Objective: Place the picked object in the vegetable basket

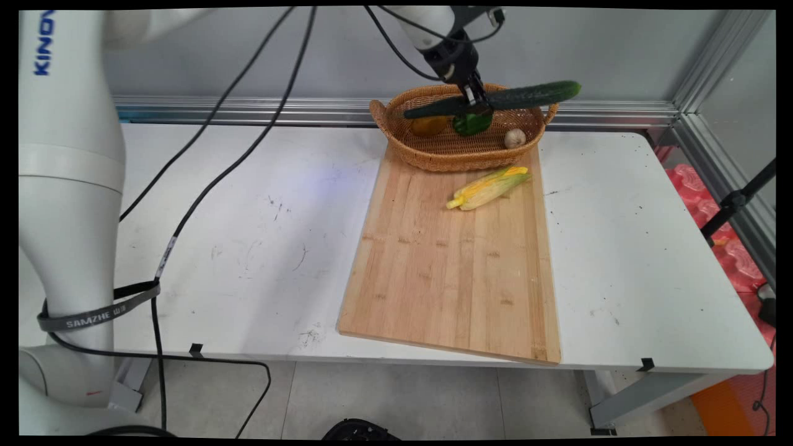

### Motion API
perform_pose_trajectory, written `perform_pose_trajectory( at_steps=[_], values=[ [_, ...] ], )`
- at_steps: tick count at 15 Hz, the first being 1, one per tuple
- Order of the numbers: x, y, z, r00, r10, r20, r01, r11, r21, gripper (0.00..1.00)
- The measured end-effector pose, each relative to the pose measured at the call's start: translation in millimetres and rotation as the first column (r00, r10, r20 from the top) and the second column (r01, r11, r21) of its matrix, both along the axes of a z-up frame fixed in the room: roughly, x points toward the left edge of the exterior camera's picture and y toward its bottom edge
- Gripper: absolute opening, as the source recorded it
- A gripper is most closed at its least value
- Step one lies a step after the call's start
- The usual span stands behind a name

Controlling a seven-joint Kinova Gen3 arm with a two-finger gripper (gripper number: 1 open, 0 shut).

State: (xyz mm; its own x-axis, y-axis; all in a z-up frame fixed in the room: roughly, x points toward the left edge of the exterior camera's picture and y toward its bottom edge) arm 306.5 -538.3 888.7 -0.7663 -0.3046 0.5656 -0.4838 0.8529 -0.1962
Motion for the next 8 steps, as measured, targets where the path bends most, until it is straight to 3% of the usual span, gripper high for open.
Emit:
perform_pose_trajectory(
  at_steps=[8],
  values=[
    [-3, -41, -63, 1.0, 0.015, 0.022, -0.016, 0.998, 0.063, 0.0]
  ],
)
